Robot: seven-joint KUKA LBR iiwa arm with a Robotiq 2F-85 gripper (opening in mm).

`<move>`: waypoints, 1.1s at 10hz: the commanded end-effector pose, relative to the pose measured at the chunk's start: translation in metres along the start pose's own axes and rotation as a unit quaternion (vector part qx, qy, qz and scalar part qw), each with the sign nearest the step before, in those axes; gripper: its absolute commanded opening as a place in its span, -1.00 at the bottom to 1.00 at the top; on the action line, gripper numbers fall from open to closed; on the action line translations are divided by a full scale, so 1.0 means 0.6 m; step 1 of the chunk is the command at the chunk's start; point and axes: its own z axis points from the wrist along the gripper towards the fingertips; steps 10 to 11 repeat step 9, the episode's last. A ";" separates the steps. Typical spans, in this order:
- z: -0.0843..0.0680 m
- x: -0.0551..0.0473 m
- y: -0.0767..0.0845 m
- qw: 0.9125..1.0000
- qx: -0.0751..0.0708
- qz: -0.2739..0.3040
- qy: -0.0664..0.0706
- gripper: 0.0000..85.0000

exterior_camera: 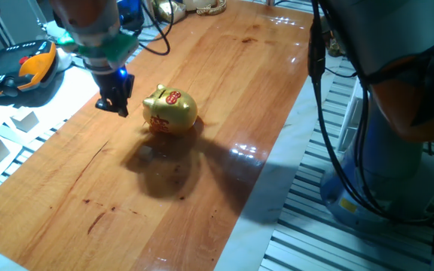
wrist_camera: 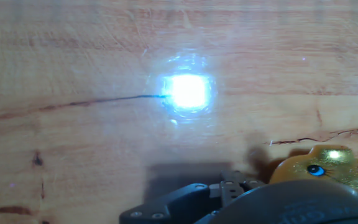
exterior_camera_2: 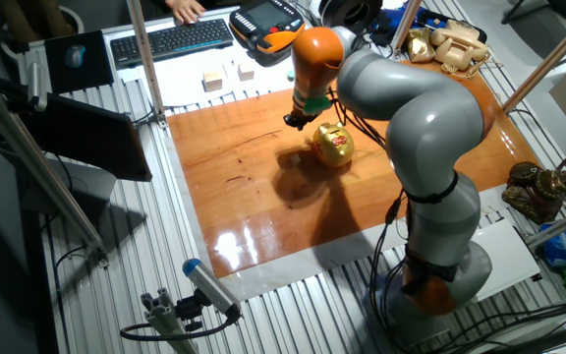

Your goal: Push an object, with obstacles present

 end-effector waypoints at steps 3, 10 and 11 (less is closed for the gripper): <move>-0.014 -0.002 -0.027 1.000 0.000 -0.016 0.007 -1.00; -0.021 0.002 -0.041 1.000 0.001 -0.023 0.006 -1.00; -0.021 0.002 -0.041 1.000 0.001 -0.023 0.006 -1.00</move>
